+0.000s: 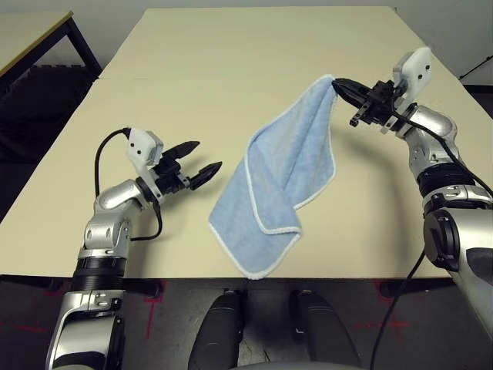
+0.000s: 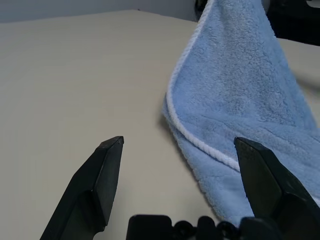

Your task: Fold the towel and set it aside.

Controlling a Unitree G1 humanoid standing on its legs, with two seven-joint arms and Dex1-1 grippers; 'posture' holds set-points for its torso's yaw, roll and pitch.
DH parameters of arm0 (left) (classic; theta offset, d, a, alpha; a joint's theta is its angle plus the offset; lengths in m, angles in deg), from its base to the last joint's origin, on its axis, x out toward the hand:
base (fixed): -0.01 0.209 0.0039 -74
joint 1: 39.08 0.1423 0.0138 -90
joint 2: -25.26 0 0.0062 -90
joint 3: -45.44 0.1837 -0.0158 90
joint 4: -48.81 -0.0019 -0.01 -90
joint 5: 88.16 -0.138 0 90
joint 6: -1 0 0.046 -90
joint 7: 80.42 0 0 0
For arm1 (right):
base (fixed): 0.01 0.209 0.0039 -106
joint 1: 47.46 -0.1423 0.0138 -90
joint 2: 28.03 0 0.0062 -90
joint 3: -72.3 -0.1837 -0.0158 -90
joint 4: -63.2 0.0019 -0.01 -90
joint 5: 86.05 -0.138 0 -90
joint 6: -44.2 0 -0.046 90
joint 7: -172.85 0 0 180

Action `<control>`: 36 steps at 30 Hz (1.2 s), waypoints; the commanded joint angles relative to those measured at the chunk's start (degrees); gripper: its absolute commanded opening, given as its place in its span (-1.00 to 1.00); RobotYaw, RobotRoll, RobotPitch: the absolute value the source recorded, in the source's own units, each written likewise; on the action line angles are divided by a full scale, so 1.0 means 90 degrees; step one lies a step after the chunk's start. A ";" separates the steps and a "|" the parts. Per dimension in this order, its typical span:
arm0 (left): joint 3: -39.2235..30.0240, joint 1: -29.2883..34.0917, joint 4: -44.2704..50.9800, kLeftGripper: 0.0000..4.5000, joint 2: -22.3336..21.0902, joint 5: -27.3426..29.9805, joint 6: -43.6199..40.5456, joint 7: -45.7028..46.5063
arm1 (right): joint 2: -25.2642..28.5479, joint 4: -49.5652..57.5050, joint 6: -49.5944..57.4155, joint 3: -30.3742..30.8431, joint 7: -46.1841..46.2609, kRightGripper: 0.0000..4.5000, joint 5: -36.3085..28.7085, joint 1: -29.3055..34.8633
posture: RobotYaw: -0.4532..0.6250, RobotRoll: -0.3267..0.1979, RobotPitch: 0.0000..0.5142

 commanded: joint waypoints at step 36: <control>0.0519 -0.0475 -0.0521 1.00 0.0642 -0.0167 0.0057 0.0057 | -0.0696 0.0764 -0.1381 -0.0263 0.1083 -0.99 -0.0616 -0.2520 | -0.14 0.25 -0.42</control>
